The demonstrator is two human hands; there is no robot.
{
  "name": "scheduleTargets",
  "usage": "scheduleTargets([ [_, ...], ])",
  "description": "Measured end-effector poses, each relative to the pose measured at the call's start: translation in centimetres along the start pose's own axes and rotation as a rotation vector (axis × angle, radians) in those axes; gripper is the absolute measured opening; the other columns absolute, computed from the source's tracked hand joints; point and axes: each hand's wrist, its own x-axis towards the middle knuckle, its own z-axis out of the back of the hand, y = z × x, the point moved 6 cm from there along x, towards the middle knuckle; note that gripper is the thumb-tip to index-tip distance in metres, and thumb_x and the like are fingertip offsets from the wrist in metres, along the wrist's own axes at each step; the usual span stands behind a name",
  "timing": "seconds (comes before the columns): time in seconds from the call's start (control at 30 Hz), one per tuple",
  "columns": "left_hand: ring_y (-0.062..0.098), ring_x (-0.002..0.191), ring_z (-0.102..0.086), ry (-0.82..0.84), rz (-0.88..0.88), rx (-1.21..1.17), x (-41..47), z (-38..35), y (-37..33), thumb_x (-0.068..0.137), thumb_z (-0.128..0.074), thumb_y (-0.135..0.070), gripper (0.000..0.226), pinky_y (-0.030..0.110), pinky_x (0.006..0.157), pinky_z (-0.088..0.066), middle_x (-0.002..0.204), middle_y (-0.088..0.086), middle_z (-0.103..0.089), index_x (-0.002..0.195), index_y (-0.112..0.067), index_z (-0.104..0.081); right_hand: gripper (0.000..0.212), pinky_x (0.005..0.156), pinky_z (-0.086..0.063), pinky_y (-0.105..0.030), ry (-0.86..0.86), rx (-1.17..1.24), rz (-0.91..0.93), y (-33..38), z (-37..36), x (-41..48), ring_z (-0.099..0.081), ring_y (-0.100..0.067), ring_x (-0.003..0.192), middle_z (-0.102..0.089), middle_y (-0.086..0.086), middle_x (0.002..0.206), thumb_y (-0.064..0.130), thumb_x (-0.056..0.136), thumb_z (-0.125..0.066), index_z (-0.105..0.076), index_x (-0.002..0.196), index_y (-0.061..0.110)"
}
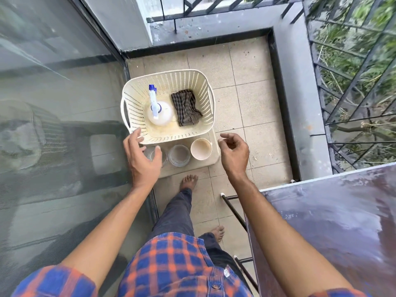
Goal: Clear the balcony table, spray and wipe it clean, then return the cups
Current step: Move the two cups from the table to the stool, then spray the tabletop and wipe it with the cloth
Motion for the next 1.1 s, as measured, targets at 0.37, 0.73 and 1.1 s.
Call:
scheduleTargets([
  [0.37,0.029,0.151,-0.035,0.332,0.21,0.07,9.5,-5.0,1.8,0.076,-0.068,0.008,0.108,0.045,0.122,-0.034,0.169,0.01,-0.02,0.166,-0.016,-0.012,0.035,0.089,-0.054,-0.037,0.55,-0.682,0.298,8.2,-13.7,5.4,-0.066,-0.025,0.101,-0.073,-0.005,0.11,0.024,0.085,-0.068,-0.068,0.12,0.019],
  [0.73,0.035,0.119,-0.057,0.443,-0.021,0.169,13.2,-8.5,4.4,0.067,-0.082,-0.001,0.091,0.03,0.095,-0.043,0.138,0.017,-0.051,0.15,-0.01,-0.044,0.061,0.092,-0.052,-0.048,0.431,-0.93,0.236,2.8,-20.6,11.3,-0.054,-0.038,0.12,-0.043,-0.014,0.137,0.033,0.091,-0.067,-0.037,0.142,0.018],
  [1.1,0.022,0.126,-0.057,0.368,-0.295,0.081,15.6,-9.8,1.9,0.086,-0.083,-0.032,0.061,0.03,0.109,-0.042,0.134,0.008,-0.061,0.133,-0.005,-0.056,0.059,0.074,-0.053,-0.043,0.372,-0.922,0.411,2.5,-21.3,13.6,-0.064,-0.039,0.097,-0.053,-0.015,0.125,0.019,0.082,-0.074,-0.042,0.131,0.017],
])
